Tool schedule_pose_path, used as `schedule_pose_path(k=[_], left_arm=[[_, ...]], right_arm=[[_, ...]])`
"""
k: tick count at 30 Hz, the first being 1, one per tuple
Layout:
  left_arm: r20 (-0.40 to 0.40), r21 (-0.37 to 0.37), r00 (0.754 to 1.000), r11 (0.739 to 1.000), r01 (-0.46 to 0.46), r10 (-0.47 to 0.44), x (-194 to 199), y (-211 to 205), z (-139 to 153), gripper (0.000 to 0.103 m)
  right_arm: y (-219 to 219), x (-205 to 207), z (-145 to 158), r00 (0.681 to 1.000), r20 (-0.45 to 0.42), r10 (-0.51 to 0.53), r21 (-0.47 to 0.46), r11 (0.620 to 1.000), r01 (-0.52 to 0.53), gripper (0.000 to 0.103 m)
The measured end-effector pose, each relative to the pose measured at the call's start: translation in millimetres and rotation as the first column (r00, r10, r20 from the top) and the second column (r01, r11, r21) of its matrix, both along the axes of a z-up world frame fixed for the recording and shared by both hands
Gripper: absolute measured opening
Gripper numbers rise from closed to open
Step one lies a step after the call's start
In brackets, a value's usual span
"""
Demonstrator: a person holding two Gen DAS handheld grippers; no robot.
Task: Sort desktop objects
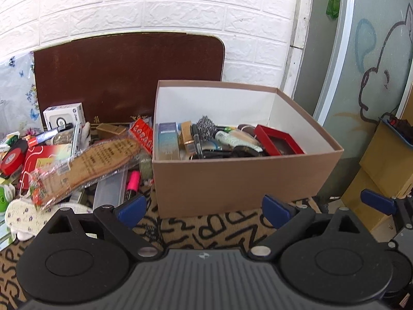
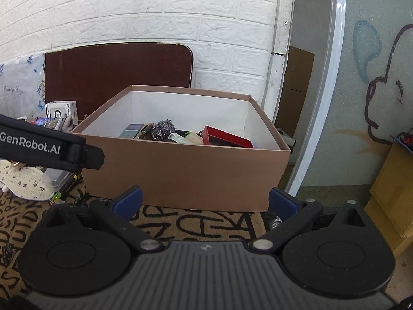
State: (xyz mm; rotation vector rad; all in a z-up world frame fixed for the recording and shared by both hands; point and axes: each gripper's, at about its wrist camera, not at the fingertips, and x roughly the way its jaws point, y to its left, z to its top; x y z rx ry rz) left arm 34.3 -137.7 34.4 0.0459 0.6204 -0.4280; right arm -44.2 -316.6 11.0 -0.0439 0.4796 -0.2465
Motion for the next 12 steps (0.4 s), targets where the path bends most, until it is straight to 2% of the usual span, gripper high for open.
schedule_pose_path(k=[12], left_arm=[[0.016,-0.003,1.000,1.000,0.026,-0.026,-13,3,-4,0.100]], right_arm=[[11,-3,-4,1.000,-0.016,0.016,0.007,1.000,-0.016,0.101]])
